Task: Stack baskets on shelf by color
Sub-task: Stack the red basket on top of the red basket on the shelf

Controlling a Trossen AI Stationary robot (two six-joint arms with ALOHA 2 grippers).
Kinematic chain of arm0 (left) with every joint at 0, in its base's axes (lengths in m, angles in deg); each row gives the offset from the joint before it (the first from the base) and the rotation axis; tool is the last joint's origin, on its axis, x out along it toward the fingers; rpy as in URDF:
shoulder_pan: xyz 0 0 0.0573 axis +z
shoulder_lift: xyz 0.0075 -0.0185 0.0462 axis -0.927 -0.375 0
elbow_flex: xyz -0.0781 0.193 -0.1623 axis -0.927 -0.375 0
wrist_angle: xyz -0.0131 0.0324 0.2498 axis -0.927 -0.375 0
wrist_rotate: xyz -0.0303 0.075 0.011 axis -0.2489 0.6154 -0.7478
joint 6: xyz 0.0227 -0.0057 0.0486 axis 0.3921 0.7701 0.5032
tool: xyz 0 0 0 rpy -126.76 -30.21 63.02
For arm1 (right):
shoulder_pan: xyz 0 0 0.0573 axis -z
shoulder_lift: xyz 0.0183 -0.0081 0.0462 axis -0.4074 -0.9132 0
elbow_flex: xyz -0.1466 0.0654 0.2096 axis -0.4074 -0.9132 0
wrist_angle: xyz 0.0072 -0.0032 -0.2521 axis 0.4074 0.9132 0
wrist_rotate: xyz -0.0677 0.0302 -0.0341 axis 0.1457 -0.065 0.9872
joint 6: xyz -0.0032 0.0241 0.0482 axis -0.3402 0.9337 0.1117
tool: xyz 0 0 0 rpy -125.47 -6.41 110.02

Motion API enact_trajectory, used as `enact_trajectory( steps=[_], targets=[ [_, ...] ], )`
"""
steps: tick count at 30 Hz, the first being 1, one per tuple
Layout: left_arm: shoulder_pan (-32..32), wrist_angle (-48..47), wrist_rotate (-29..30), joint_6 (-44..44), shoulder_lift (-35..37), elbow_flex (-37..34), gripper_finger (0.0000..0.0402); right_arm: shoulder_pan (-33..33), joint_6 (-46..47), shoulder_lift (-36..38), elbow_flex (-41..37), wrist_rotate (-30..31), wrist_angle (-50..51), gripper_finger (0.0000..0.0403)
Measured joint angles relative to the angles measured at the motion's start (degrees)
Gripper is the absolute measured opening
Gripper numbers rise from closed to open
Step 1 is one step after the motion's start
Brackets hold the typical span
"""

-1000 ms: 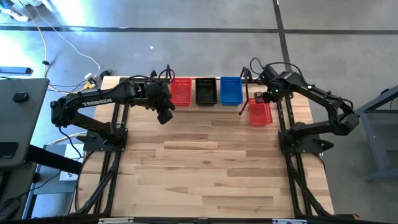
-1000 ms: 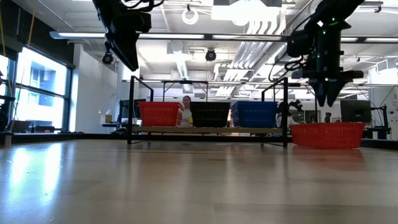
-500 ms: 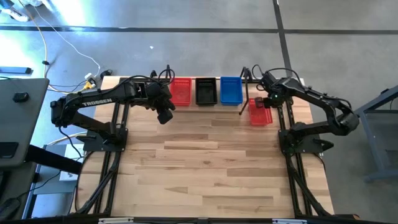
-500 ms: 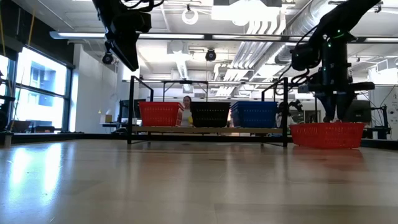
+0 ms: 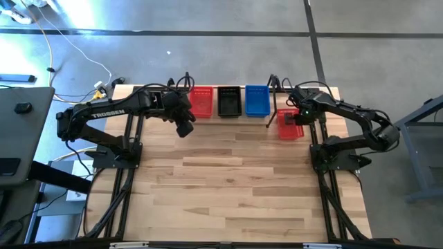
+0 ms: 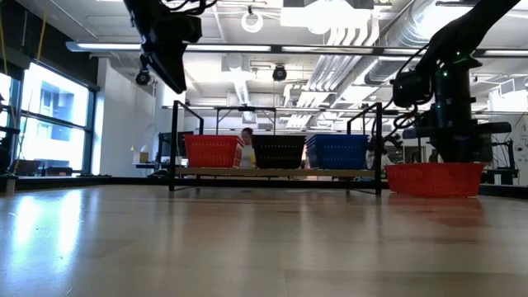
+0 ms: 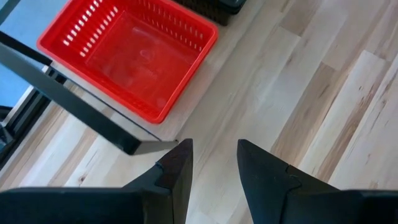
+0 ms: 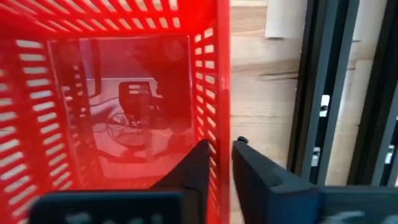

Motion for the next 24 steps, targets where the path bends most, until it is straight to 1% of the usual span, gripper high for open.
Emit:
enact_trajectory(
  steps=[2,4,7,10,17,24],
  targets=[
    [0.0,0.8,0.0,0.0,0.0,0.0,0.0115,0.0,0.0,0.0,0.0,0.0,-0.6,0.0025],
    [0.0,1.5,0.0,0.0,0.0,0.0,0.0115,0.0,0.0,0.0,0.0,0.0,-0.6,0.0008],
    [0.0,1.7,0.0,0.5,0.0,0.0,0.0115,0.0,1.3,0.2,0.0,0.0,-0.3,0.0012],
    [0.0,1.7,0.0,1.4,0.0,0.0,0.0115,-0.5,2.0,1.9,0.0,0.3,-0.3,0.0004],
    [0.0,1.7,0.0,1.8,0.0,0.0,0.0115,-3.2,7.9,9.4,3.9,6.6,4.1,0.0002],
    [0.0,1.7,-0.1,4.0,0.0,0.0,0.0115,-3.9,11.2,16.2,9.3,11.2,8.9,0.0001]
  ],
)
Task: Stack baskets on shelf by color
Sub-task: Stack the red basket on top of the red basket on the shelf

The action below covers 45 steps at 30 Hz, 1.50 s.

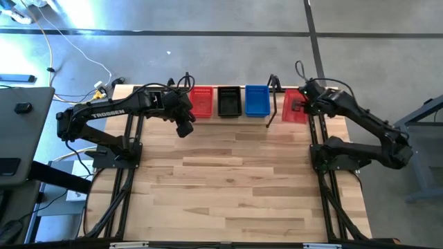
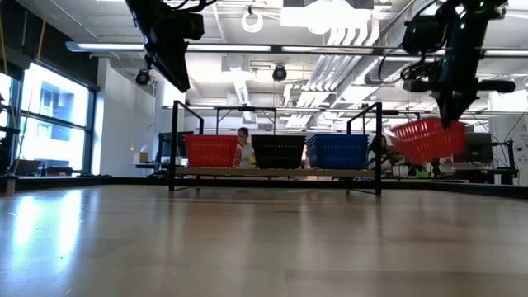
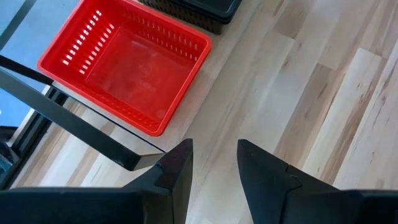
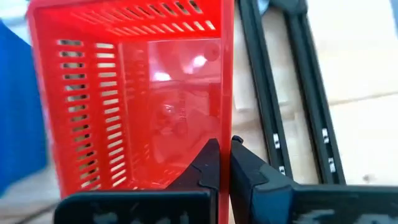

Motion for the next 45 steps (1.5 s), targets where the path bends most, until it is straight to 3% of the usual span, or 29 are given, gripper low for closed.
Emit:
enact_trajectory(
  steps=[12,18,24,34,45],
  targets=[
    [-1.2,5.1,-1.8,4.5,0.0,0.0,0.0115,-3.5,2.6,3.9,12.6,10.2,0.2,0.0000],
    [-4.0,9.5,-2.1,6.9,0.0,0.0,0.0115,-9.1,2.6,3.9,18.6,14.0,-3.0,0.0000],
    [-7.3,11.5,-2.1,9.2,0.0,0.0,0.0115,-16.8,4.0,3.4,19.2,15.5,-9.4,0.0000],
    [-12.4,14.4,-1.3,11.6,0.0,0.0,0.0115,-31.0,9.3,-5.1,19.2,18.5,-13.7,0.0000],
    [-18.8,16.3,-0.7,11.0,0.0,0.0,0.0115,-41.4,9.3,-15.6,19.2,19.6,-27.1,0.0000]
  ],
)
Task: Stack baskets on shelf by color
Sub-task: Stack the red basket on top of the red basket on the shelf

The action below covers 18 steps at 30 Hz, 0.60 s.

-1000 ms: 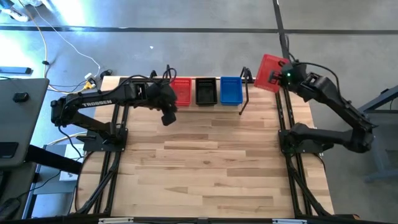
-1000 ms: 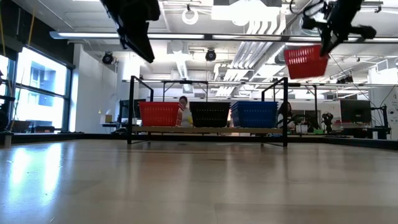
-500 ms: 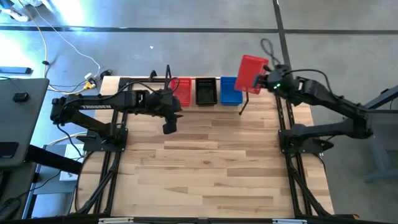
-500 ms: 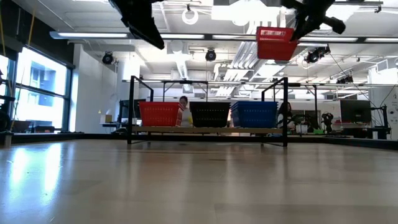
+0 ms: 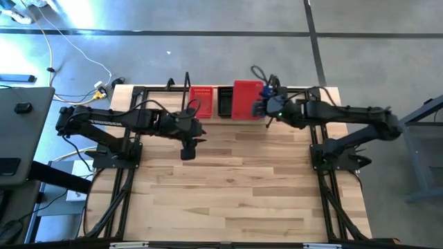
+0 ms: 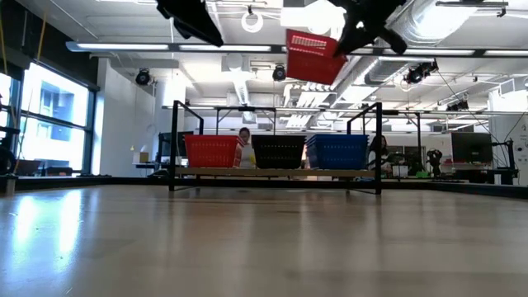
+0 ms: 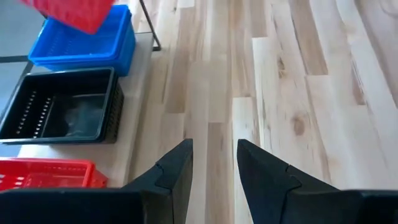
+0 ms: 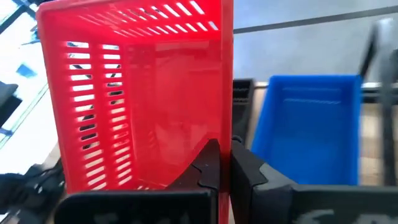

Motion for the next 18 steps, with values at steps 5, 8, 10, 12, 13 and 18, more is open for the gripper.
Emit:
enact_trajectory(
  steps=[5,8,10,12,13,18],
  targets=[
    [-3.4,-0.1,5.7,-1.5,0.0,0.0,0.0115,-2.8,0.3,-3.4,0.0,0.0,-4.2,0.0000],
    [-5.5,-0.1,8.8,-1.5,0.0,0.0,0.0115,-4.4,0.3,-5.5,0.0,0.2,-7.0,0.0000],
    [-6.9,-0.1,10.9,-1.5,0.0,0.0,0.0115,-5.2,0.3,-6.9,0.0,0.4,-8.6,0.0000],
    [-8.2,-0.1,13.3,-1.5,-0.2,0.0,0.0115,-5.9,0.7,-8.4,0.0,0.4,-9.8,0.0000],
    [-8.9,-0.1,14.6,-1.5,-0.5,0.0,0.0115,-6.2,1.4,-9.2,0.0,0.4,-10.2,0.0000],
    [-11.3,-1.0,16.7,-1.5,-2.3,0.1,0.0115,-7.9,4.3,-12.9,0.0,0.5,-11.6,0.0000]
  ],
)
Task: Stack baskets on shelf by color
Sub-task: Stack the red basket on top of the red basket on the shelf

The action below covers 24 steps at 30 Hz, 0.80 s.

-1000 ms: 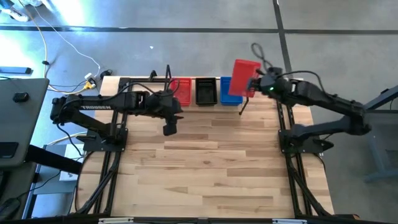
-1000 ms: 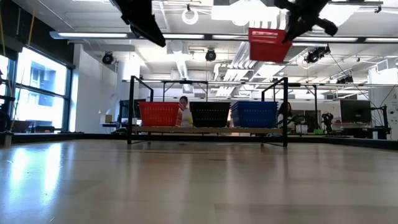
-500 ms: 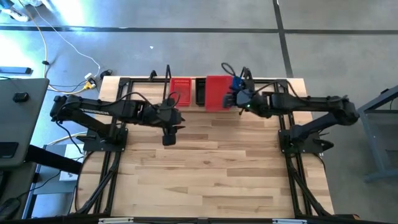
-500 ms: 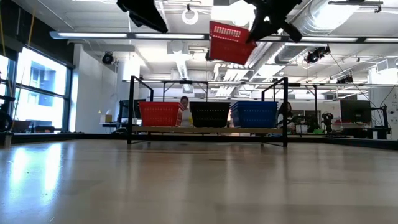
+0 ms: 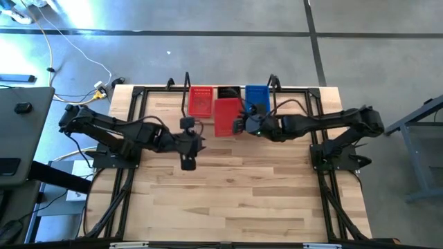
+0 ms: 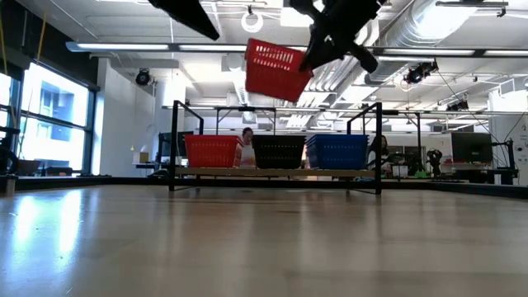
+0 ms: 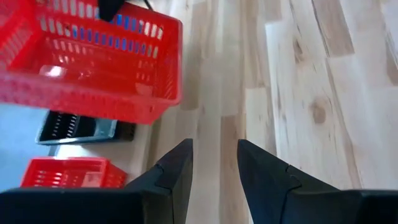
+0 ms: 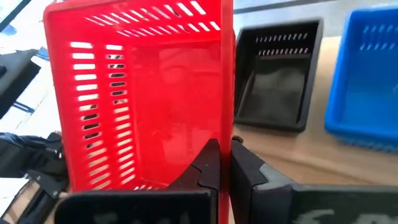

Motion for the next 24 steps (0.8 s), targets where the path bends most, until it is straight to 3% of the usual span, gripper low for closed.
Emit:
enact_trajectory(
  steps=[14,24],
  targets=[
    [-2.5,0.4,4.8,0.0,-7.3,-0.1,0.0115,-1.7,5.0,-8.2,0.0,-1.3,-6.7,0.0000],
    [-2.4,1.1,5.6,1.4,-9.9,-0.1,0.0115,-1.9,5.2,-9.7,0.0,-2.5,-11.4,0.0000]
  ],
)
